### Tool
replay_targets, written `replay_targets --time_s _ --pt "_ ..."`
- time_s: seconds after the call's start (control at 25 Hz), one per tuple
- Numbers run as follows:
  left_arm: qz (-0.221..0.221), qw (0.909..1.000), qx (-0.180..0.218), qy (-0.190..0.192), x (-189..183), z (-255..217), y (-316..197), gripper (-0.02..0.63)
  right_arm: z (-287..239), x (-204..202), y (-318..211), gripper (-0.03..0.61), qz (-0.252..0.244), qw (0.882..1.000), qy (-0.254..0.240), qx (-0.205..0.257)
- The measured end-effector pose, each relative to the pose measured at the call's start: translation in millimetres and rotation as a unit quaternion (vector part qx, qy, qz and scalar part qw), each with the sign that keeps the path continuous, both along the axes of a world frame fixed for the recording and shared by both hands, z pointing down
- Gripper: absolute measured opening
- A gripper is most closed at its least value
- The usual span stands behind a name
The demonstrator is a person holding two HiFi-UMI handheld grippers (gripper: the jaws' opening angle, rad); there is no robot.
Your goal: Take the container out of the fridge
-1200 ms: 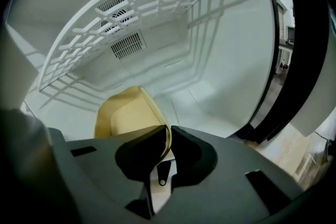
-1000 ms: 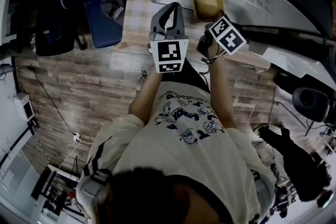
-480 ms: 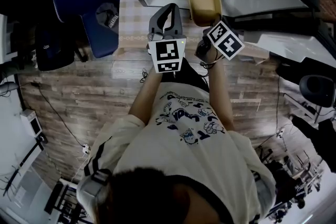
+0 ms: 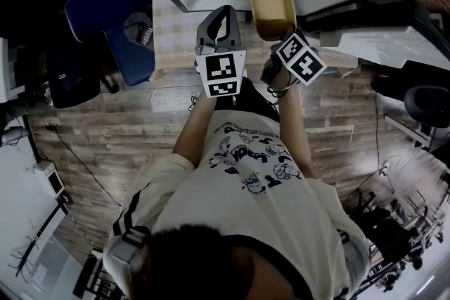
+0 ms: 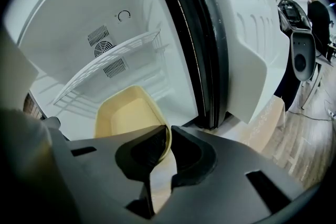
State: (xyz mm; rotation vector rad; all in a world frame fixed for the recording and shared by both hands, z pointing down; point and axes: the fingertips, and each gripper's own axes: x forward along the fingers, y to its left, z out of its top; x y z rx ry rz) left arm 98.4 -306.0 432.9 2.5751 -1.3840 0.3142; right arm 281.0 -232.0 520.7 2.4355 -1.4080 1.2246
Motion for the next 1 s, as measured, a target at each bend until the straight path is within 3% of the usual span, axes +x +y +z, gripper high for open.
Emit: replay_targets --time_s 1.0 --pt "0.007 1.0000 0.003 0.003 -6.5 -3.9 10.2 0.018 -5.4 -10.9 26.3 0.051 0.006 1.000 0.001 -0.006"
